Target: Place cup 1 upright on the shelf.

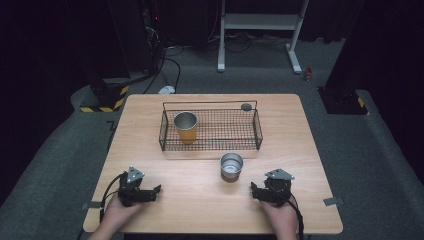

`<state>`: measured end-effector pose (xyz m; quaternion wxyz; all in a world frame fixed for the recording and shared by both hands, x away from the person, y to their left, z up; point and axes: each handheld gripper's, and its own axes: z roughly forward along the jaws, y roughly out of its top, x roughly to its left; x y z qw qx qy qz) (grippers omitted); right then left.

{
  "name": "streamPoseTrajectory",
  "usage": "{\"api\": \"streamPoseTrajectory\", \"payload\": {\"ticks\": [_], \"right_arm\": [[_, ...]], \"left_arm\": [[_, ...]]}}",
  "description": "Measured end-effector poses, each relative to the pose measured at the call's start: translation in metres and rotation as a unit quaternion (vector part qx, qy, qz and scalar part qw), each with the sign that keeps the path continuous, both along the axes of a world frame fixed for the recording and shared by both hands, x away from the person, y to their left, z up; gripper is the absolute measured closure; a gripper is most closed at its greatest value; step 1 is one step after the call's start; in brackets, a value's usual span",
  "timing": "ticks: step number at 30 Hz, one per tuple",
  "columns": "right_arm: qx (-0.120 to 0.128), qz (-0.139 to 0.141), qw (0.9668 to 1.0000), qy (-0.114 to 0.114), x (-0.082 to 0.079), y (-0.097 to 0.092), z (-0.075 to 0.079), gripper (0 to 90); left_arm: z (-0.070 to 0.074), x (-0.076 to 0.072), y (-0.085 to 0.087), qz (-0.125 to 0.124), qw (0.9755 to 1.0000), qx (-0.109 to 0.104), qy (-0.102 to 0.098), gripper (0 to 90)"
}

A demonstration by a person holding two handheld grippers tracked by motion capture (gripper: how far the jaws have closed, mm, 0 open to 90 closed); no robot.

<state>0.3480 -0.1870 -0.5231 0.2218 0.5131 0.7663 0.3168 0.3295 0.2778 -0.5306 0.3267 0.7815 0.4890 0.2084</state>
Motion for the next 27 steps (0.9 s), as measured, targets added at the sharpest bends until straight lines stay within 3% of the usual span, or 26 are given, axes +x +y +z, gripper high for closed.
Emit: {"api": "streamPoseTrajectory", "payload": {"ticks": [7, 18, 27], "right_arm": [[0.010, 0.009, 0.9994, -0.032, -0.009, -0.001, 0.013, 13.3], [0.028, 0.044, 0.9978, -0.041, -0.015, 0.014, 0.022, 10.0], [0.038, 0.055, 0.9966, -0.048, -0.016, 0.029, 0.023, 8.4]], "left_arm": [[0.000, 0.001, -0.001, -0.004, 1.0000, -0.001, 0.004, 0.7], [0.000, 0.002, -0.001, -0.005, 1.0000, 0.000, 0.004, 0.2], [0.000, 0.002, -0.001, -0.008, 1.0000, -0.001, 0.004, 0.1]]}}
